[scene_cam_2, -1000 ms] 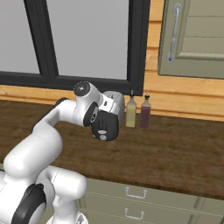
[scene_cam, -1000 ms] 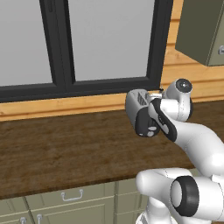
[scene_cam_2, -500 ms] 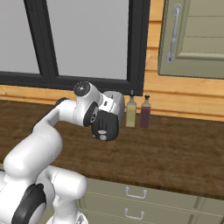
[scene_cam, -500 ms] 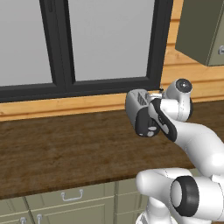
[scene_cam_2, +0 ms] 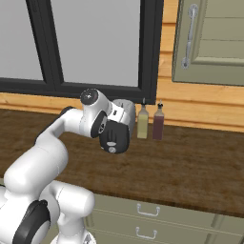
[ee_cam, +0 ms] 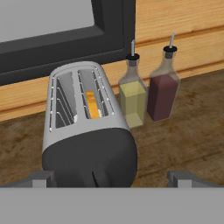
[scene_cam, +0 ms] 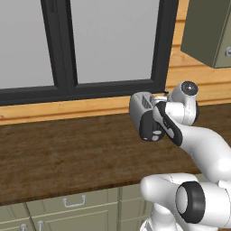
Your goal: Start the toaster. Once the lever pops up, take the bread to the plate on the dining counter.
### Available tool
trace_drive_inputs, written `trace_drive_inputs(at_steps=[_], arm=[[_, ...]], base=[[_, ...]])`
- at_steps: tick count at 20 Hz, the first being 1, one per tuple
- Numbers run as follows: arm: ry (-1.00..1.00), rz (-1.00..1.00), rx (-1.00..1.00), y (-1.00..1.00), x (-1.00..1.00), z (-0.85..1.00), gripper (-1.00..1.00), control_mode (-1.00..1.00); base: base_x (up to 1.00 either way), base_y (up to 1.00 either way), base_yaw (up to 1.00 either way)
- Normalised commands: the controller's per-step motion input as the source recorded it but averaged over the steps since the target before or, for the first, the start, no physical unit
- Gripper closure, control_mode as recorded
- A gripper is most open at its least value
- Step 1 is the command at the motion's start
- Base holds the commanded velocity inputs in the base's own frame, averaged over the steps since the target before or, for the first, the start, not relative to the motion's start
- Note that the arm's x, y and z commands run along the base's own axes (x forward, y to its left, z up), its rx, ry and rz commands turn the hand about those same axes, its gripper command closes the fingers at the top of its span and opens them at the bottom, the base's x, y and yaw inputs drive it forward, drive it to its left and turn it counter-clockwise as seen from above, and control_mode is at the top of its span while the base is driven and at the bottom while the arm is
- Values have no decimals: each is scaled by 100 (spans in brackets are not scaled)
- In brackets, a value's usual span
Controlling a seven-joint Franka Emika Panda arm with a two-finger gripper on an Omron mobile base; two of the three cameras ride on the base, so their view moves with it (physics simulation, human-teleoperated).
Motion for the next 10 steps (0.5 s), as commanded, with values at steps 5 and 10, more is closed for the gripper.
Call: trace_drive_inputs(at_steps=[5,10], arm=[[0,0,0,0,0,0,-100,-100],[0,0,0,0,0,0,-100,-100]], base=[[0,0,0],[0,0,0]])
